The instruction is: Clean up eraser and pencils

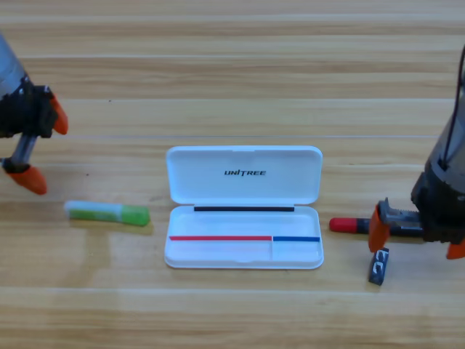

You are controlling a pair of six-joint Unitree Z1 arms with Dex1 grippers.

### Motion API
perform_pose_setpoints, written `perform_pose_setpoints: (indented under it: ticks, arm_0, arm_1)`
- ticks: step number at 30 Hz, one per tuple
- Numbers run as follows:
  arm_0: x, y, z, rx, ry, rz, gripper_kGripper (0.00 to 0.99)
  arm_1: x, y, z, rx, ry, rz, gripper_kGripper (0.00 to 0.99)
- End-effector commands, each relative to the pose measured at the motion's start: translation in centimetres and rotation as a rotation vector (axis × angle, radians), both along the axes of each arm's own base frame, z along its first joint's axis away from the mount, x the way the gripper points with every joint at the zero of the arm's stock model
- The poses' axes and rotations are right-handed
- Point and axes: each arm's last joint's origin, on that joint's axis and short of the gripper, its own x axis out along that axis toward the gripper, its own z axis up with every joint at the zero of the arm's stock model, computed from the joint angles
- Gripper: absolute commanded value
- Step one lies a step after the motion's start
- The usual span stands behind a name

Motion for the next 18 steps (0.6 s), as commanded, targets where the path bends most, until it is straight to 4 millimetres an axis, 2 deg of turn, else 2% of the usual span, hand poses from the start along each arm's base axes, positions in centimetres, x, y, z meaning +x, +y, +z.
perform_pose_setpoints:
  ticks: [1, 5, 7, 10, 14, 18]
  arm_0:
    - [0.8, -3.1, -2.7, 0.013, 0.093, 0.007, 0.989]
    - [0.9, -4.8, -3.4, 0.005, 0.117, 0.006, 0.989]
    - [0.8, -5.4, -3.8, 0.006, 0.125, 0.001, 0.989]
    - [0.8, -5.9, -4.3, 0.005, 0.139, 0.000, 0.988]
    - [0.9, -6.2, -5.1, 0.005, 0.148, 0.004, 0.986]
    - [0.8, -6.2, -5.8, 0.002, 0.146, 0.007, 0.983]
  arm_1:
    - [1.4, 1.0, -3.7, -0.015, 0.054, -0.079, 0.948]
    - [1.8, 1.4, -5.2, -0.038, 0.074, -0.101, 0.916]
    - [2.0, 1.6, -5.7, -0.043, 0.083, -0.101, 0.868]
    - [2.2, 1.8, -6.5, -0.056, 0.095, -0.109, 0.815]
    - [2.3, 2.0, -7.3, -0.066, 0.118, -0.112, 0.790]
    - [2.3, 2.4, -7.7, -0.064, 0.129, -0.101, 0.495]
